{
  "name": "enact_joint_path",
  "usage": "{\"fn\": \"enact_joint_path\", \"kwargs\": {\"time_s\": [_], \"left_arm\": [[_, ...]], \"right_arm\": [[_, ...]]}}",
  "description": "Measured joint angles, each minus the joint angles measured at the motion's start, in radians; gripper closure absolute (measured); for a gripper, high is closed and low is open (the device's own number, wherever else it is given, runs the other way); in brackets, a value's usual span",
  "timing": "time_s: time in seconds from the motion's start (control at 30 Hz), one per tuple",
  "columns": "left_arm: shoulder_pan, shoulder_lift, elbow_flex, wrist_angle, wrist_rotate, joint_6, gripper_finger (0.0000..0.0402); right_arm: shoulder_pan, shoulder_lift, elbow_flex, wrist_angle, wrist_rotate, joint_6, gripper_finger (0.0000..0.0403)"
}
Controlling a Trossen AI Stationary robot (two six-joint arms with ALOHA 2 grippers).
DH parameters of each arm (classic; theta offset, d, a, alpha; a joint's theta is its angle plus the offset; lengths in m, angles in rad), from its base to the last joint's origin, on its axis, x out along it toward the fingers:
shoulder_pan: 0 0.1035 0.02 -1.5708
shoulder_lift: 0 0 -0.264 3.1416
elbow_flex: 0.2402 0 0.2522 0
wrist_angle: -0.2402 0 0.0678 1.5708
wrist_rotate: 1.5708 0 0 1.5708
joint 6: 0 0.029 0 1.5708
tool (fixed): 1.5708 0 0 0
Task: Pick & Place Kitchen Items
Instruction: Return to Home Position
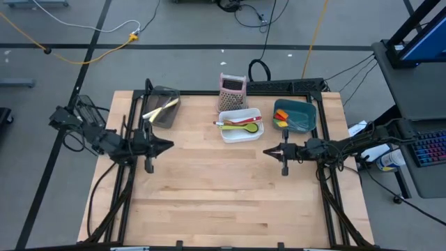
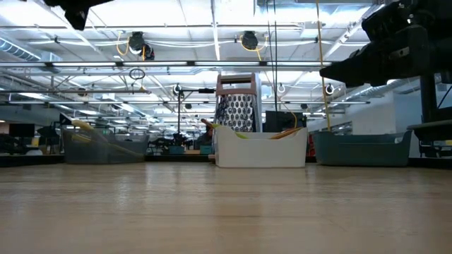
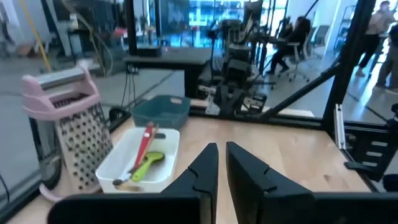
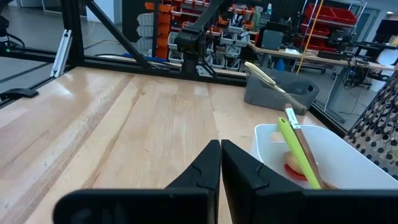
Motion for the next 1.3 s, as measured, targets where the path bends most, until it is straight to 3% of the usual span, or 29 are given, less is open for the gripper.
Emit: {"fn": "enact_joint_path", "kwargs": {"time_s": [0.43, 0.77, 0.97, 1.2, 1.3], "left_arm": [[0.080, -0.225, -0.213, 0.061, 0.048, 0.025, 0.0364], [0.142, -0.256, -0.334, 0.184, 0.183, 0.079, 0.0364], [0.177, -0.256, -0.401, 0.261, 0.188, 0.103, 0.0364], [0.207, -0.256, -0.412, 0.256, 0.192, 0.102, 0.0364], [0.215, -0.256, -0.412, 0.250, 0.221, 0.103, 0.0364]], "right_arm": [[0.000, 0.000, 0.000, 0.001, 0.000, -0.004, 0.0396], [0.000, 0.000, 0.000, 0.017, 0.002, -0.021, 0.0397], [-0.001, -0.016, 0.000, 0.023, 0.010, -0.047, 0.0395], [-0.001, -0.107, 0.000, -0.078, 0.237, -0.033, 0.0396], [-0.001, -0.151, 0.000, -0.122, 0.284, -0.021, 0.0394]]}}
